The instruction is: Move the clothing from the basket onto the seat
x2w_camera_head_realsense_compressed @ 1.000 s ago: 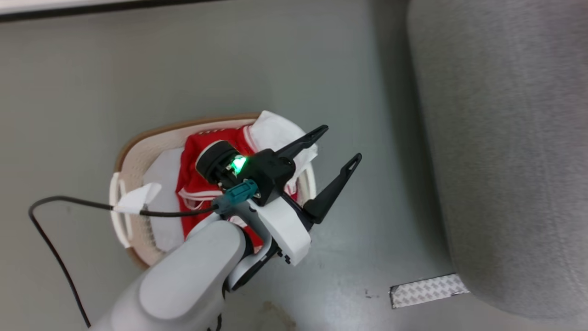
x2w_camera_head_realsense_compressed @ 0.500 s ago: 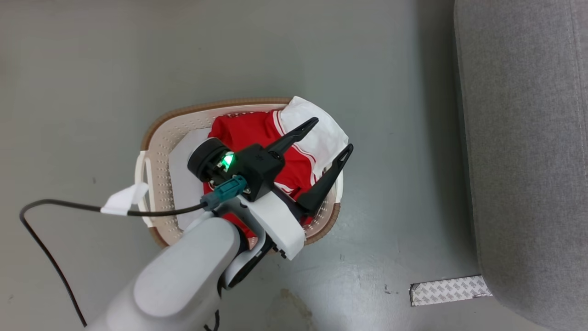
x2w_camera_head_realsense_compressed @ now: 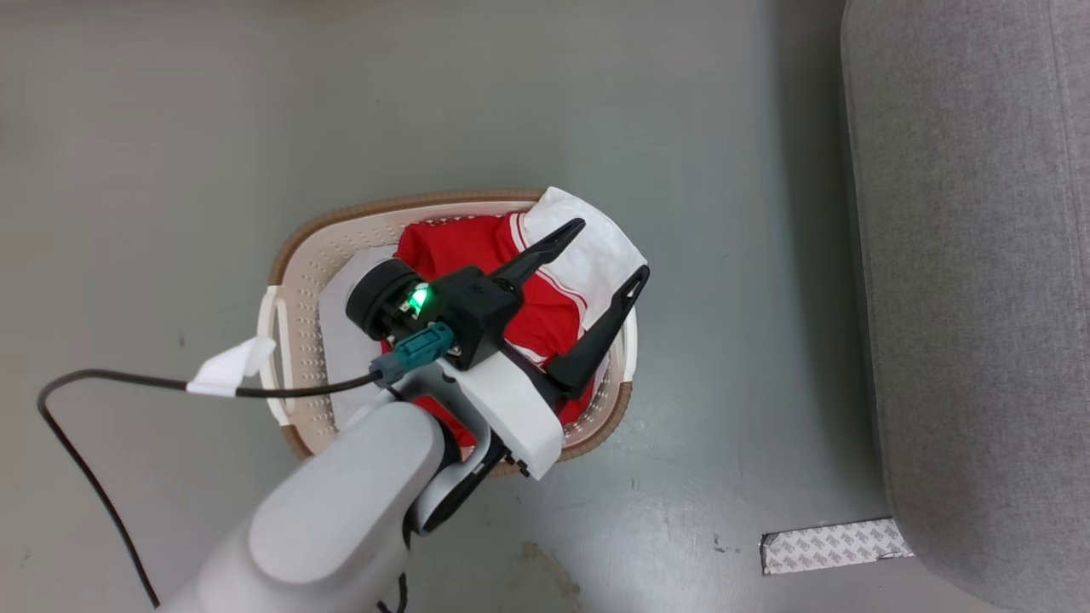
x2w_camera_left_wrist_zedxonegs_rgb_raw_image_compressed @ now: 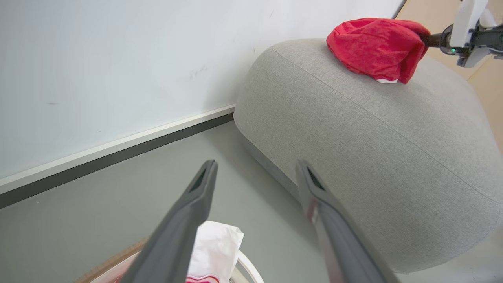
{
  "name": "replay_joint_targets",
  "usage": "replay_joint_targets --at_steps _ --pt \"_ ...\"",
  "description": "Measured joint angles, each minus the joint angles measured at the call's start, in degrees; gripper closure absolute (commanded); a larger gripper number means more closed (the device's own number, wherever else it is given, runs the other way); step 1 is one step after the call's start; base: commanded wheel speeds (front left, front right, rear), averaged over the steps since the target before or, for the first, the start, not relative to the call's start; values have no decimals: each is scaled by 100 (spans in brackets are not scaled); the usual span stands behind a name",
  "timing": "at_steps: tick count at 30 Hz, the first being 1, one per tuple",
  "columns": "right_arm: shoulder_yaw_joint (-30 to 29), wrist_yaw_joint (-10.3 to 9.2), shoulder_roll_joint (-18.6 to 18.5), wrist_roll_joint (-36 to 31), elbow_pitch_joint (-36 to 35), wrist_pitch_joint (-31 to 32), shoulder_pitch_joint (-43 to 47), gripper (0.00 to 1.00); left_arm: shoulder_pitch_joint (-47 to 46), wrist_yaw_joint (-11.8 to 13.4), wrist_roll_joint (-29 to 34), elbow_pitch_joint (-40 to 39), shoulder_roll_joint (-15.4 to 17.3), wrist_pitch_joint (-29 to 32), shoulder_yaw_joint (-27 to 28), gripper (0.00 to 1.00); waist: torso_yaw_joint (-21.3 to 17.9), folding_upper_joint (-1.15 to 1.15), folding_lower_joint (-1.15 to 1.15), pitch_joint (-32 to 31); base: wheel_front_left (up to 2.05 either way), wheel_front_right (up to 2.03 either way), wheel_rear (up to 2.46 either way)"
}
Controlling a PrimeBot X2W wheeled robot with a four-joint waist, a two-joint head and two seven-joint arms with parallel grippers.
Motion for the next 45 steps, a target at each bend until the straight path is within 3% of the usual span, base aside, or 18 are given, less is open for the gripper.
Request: replay_joint_targets --at_steps 2,4,5,18,33,45 --pt "107 0 -3 90 2 114 -6 96 -1 0 -8 8 0 -18 1 0 -9 0 0 -27 0 0 0" --pt "199 0 -10 159 0 152 -25 61 0 1 -18 15 3 -22 1 0 -24 0 0 -65 0 0 0" --pt "240 0 -31 172 -1 158 -36 0 0 1 -23 24 2 -25 0 0 -31 0 0 -86 0 0 0" --pt "1150 0 -109 535 -268 489 337 0 257 7 -292 290 -88 -282 -11 0 -100 0 -1 -811 0 0 0" --pt "1591 0 -497 1012 -1798 -73 890 0 827 379 -730 410 11 -677 511 0 -68 0 -2 -2159 0 0 0" --pt "1507 0 -75 1018 -3017 -577 1680 0 1371 811 -865 341 349 -877 1123 0 338 0 -2 -2925 0 0 0"
